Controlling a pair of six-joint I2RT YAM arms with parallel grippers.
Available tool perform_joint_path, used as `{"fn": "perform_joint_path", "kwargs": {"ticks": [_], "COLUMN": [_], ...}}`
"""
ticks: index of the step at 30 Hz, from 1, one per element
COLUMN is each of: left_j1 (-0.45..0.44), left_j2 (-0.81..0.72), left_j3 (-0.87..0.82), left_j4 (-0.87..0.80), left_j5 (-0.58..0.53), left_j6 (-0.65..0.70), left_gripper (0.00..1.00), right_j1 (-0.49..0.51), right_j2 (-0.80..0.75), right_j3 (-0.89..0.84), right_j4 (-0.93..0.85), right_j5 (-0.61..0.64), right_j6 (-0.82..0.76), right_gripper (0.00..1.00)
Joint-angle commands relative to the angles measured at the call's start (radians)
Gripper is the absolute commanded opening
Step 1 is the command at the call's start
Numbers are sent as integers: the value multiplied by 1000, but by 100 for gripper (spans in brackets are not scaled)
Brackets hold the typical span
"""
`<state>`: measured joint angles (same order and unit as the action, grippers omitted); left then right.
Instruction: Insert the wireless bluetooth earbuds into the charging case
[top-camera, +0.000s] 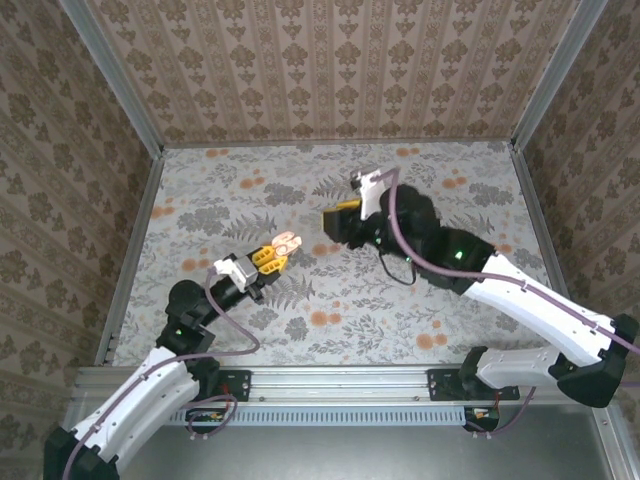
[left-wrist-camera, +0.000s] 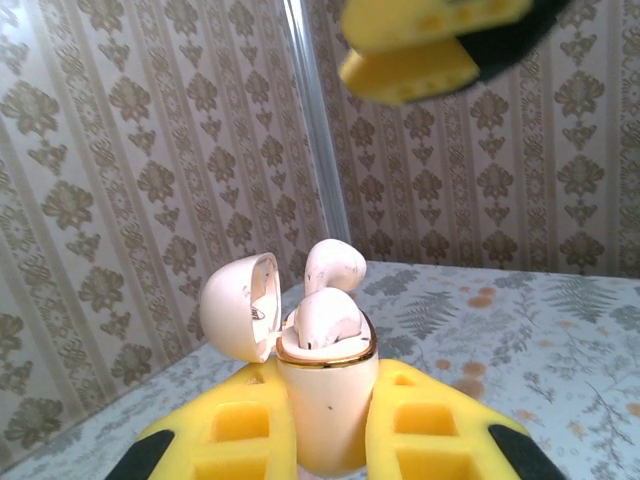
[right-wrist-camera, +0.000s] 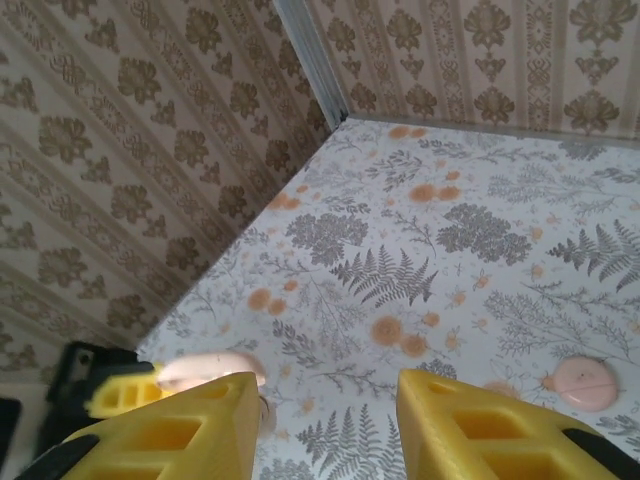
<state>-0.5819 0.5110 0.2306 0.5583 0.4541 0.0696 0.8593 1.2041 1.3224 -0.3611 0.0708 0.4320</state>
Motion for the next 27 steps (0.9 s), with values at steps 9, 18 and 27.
{"fn": "perform_joint_path", "kwargs": {"ticks": [9, 18, 27], "left_j1": [-4, -3, -1], "left_j2": [72, 87, 86], "left_j3": [64, 77, 78], "left_j4": [63, 60, 58], "left_j5": [113, 115, 101], "left_j6": [-51, -45, -42], "left_gripper": [0, 0, 0], "right_j1": [-148, -149, -149], "right_j2": [181, 261, 238], "right_j3": [78, 75, 27], "right_j4": [-92, -66, -61], "right_j5": [-429, -496, -500], "right_j6": [113, 129, 157], "right_gripper": [38, 37, 36]}}
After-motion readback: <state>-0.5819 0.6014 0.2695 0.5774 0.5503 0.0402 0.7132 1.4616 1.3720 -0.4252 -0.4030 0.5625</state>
